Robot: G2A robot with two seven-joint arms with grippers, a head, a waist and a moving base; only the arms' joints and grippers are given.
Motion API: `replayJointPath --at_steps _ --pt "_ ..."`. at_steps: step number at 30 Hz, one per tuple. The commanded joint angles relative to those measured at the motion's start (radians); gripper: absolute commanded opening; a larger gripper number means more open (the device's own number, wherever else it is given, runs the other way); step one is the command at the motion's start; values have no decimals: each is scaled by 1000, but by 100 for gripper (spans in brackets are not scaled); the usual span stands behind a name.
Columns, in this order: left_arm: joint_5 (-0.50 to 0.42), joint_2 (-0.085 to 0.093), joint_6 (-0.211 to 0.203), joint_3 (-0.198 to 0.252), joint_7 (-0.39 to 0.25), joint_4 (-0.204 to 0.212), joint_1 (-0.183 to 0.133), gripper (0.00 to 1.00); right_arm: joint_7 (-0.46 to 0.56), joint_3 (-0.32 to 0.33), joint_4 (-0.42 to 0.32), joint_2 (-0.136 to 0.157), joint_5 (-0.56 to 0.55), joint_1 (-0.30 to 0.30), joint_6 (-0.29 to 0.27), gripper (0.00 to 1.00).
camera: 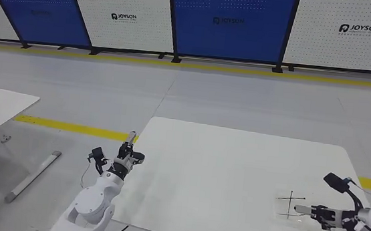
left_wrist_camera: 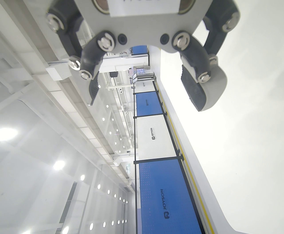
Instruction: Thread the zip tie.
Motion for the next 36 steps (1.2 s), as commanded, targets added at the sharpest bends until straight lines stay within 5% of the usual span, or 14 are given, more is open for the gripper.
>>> replayJointPath --at_steps 1,16,21,36 --pt "0 0 0 0 0 0 0 100 0 -77 28 10 -26 41 17 100" --pt "0 0 0 0 0 0 0 100 -20 -70 63 11 9 60 47 100" --pt "0 0 0 0 0 0 0 100 0 -116 85 5 -3 110 128 100" --pt "0 0 0 0 0 0 0 100 -14 -177 129 -2 -11 147 142 100"
